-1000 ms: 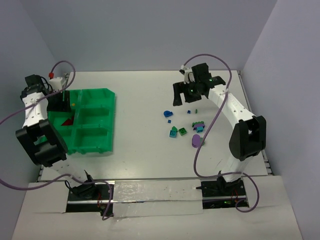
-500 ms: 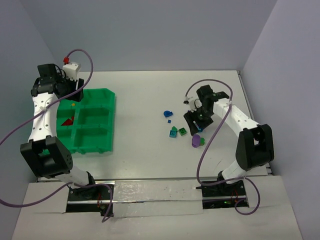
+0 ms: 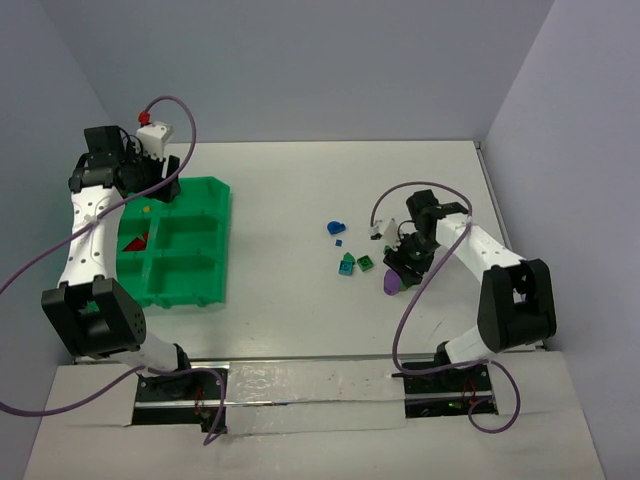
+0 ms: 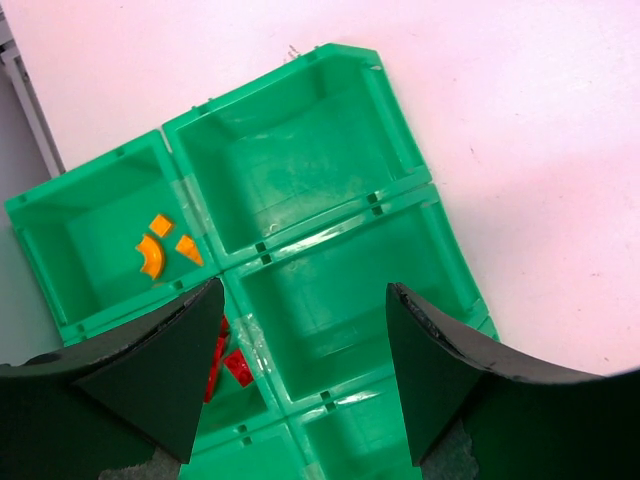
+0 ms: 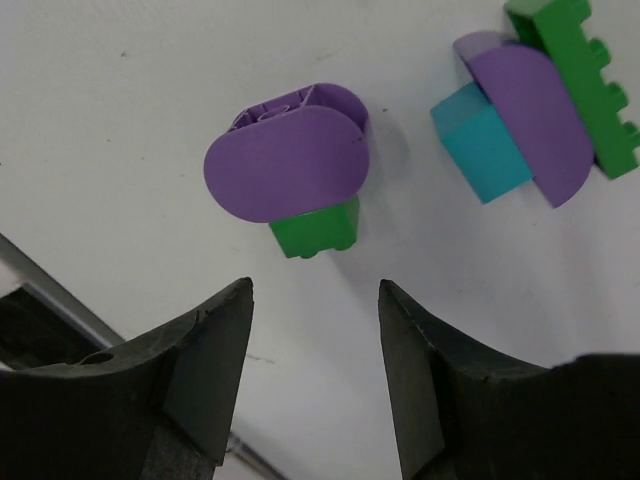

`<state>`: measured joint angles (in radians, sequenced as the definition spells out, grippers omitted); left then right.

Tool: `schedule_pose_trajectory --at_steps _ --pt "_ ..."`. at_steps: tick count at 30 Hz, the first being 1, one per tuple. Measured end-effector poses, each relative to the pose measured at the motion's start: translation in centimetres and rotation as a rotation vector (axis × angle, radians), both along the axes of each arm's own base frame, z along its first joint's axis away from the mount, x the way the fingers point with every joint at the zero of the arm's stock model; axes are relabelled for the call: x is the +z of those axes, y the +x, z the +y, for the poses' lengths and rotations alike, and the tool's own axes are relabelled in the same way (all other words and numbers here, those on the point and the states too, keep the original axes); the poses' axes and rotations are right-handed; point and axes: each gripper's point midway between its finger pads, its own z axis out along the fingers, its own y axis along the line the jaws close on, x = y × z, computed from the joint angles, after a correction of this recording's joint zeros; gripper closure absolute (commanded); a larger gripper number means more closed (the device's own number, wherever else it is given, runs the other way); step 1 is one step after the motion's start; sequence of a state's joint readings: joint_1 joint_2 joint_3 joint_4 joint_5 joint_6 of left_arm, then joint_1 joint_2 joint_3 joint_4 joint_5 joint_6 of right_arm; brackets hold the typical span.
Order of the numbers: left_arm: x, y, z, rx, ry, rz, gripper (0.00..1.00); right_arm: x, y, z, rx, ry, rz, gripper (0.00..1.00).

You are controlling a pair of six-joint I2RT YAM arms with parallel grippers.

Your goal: Sort the legos into containers by color

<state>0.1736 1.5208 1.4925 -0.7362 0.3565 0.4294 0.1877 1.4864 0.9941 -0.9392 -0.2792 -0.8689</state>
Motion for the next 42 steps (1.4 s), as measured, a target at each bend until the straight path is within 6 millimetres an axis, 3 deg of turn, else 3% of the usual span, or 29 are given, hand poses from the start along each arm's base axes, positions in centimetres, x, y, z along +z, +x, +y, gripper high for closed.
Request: schedule_pose_trajectory --at_steps 5,13,24,31,37,42 --pt "0.0 0.0 -1.0 -0.026 -0.001 -0.001 0.25 -0.3 0.9 -0.4 0.135 0.048 -0.041 0.35" --pt "0.0 0.1 -1.5 -0.036 0.000 0.000 0.24 -1.8 0.7 0.5 0.254 0.106 -0.002 0.32" --pt "0.0 0.1 -1.5 -0.029 -0.002 0.002 0.23 -3.2 0.4 1.0 0.293 0.136 0.039 0.39" --pt "0.0 0.1 -1.4 -0.026 0.000 0.002 0.23 -4.6 -0.7 1.0 0.315 0.127 0.054 0.61" --pt "0.0 0.0 -1.7 -0.018 -0.017 0.007 0.23 -4.4 0.1 1.2 0.313 0.124 0.004 0.89" --pt "0.1 -0.1 -2.5 -0.013 -0.074 0.016 0.21 -2.7 0.4 1.4 0.300 0.129 -0.051 0.97"
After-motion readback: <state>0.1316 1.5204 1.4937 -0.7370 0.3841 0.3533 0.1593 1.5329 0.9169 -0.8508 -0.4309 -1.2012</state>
